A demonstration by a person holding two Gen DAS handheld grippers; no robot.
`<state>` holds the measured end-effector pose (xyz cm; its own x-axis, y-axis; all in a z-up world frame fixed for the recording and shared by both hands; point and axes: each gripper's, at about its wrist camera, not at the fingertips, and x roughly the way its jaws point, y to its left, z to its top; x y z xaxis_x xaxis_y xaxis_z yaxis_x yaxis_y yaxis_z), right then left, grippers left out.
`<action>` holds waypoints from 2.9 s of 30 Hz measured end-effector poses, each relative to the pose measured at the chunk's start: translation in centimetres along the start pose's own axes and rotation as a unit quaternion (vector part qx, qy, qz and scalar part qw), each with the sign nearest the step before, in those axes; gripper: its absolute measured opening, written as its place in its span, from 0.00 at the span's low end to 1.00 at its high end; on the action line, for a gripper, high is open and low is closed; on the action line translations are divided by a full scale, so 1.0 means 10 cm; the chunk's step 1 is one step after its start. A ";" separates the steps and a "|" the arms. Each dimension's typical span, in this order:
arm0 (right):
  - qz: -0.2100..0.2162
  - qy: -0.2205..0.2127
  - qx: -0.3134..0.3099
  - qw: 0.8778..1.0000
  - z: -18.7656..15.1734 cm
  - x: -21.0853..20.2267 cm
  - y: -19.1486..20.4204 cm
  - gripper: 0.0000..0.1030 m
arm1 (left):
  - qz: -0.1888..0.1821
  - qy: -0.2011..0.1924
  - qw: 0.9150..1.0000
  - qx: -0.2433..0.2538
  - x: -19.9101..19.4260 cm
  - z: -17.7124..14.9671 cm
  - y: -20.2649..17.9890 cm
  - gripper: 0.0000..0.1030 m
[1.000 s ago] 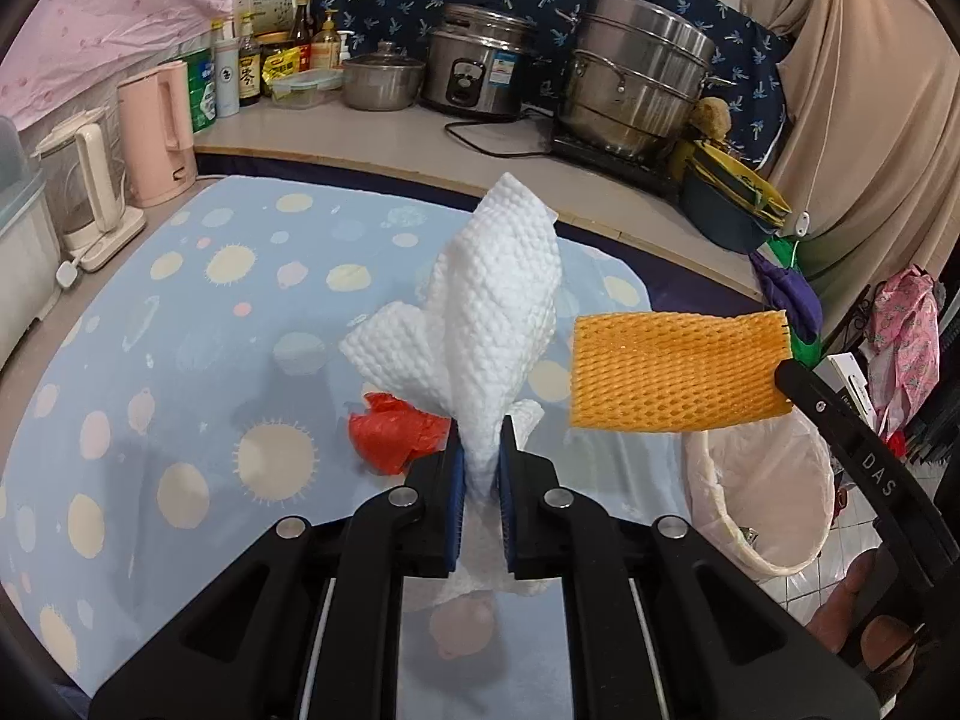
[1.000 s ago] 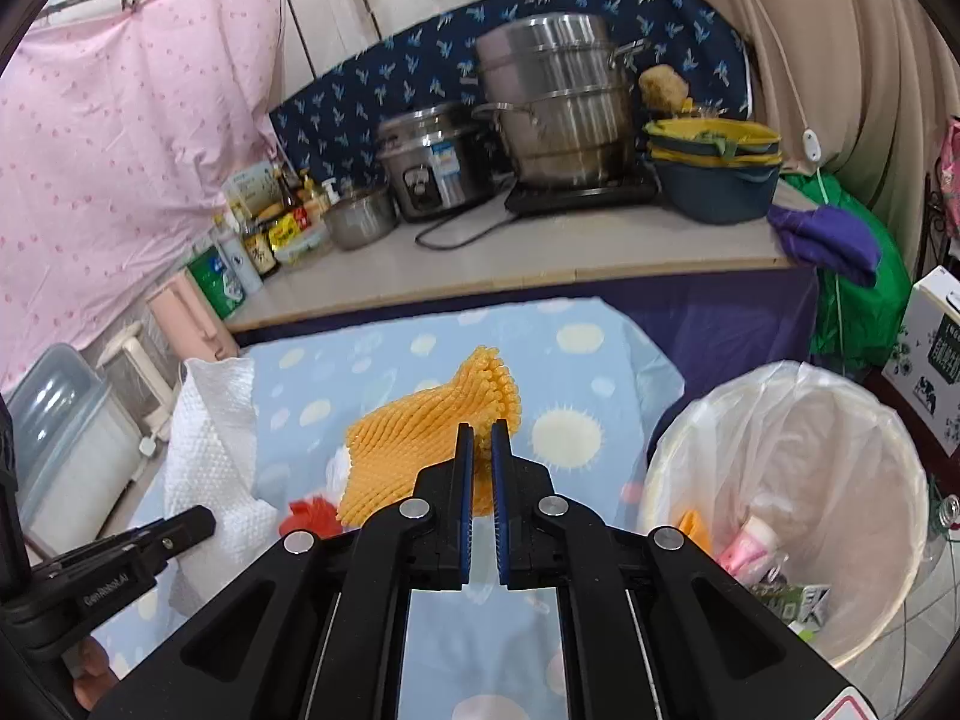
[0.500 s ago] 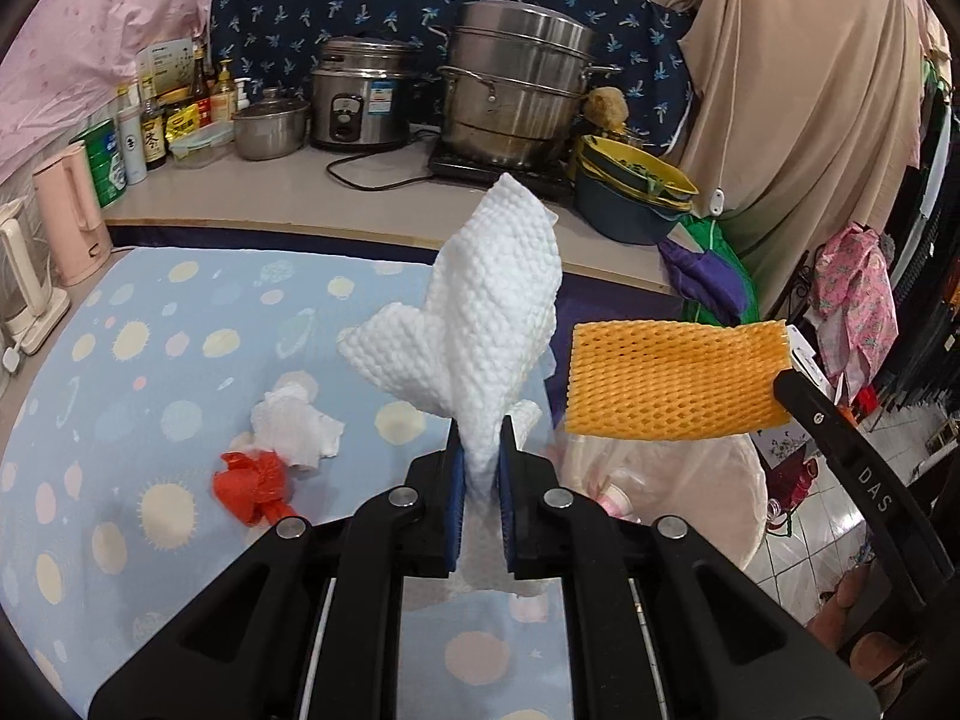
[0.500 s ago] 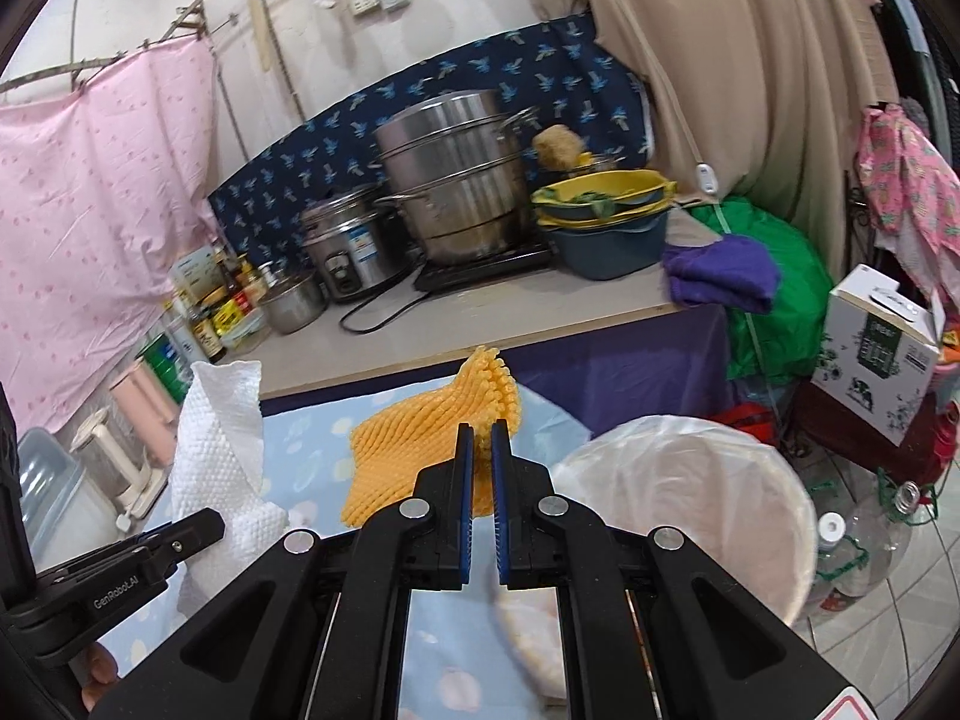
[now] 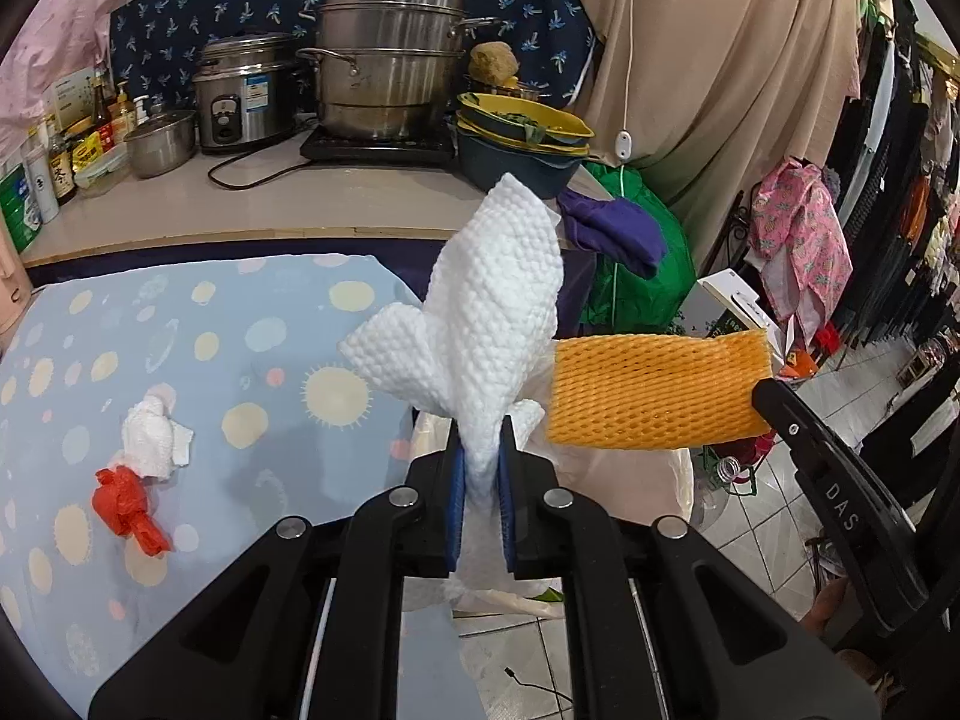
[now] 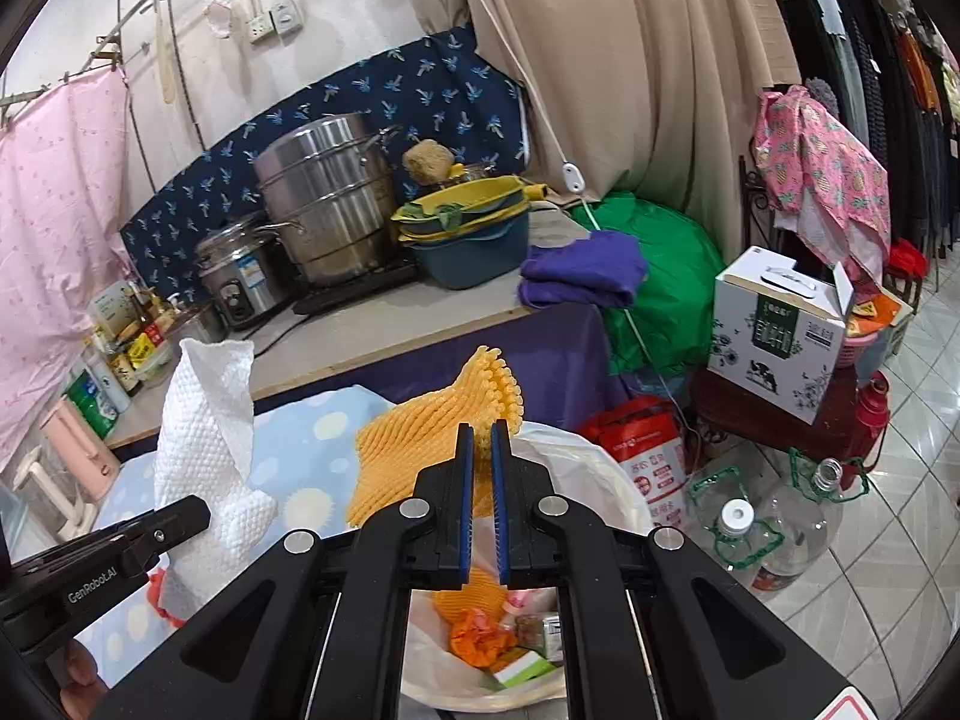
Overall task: Collect trash
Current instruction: 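Carry the paper towel and foam net over the white bin with both grippers, then open both grippers to drop the towel and foam net into the bin, then move both open grippers from the bin back over the table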
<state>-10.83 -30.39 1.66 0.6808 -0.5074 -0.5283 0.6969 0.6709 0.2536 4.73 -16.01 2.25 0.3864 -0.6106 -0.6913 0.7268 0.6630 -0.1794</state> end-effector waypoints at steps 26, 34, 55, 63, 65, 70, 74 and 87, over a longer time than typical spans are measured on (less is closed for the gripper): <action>-0.018 0.043 0.029 0.999 -0.22 0.38 -0.32 0.07 | 0.000 0.054 0.998 0.024 0.62 -0.13 -0.34 0.10; -0.017 0.040 0.043 0.998 -0.21 0.38 -0.34 0.24 | 0.012 0.042 0.999 0.018 0.58 -0.12 -0.32 0.44; -0.001 0.026 0.017 0.999 -0.15 0.25 0.05 0.50 | 0.025 0.016 0.999 -0.018 0.34 -0.04 -0.02 0.55; 0.014 0.035 -0.002 0.999 -0.22 0.27 0.34 0.54 | 0.055 0.002 0.997 -0.055 0.22 -0.08 0.36 0.64; 0.018 0.039 -0.009 0.999 -0.25 0.28 0.43 0.54 | 0.065 -0.002 0.996 -0.067 0.19 -0.09 0.50 0.67; 0.030 0.047 -0.025 0.998 -0.33 0.32 0.67 0.54 | 0.088 -0.006 0.991 -0.099 0.12 -0.14 0.85 0.70; 0.039 0.053 -0.034 0.997 -0.40 0.35 0.86 0.54 | 0.110 -0.007 0.986 -0.126 0.06 -0.22 1.16 0.74; 0.068 0.086 -0.067 0.992 -0.68 0.53 1.45 0.54 | 0.173 0.015 0.965 -0.194 0.01 -0.56 2.08 0.76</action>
<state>1.33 -19.66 -2.92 0.7098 -0.3160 -0.6296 0.5577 0.7981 0.2281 16.70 0.13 -5.41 0.5472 -0.3135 -0.7760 0.2863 0.9414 -0.1784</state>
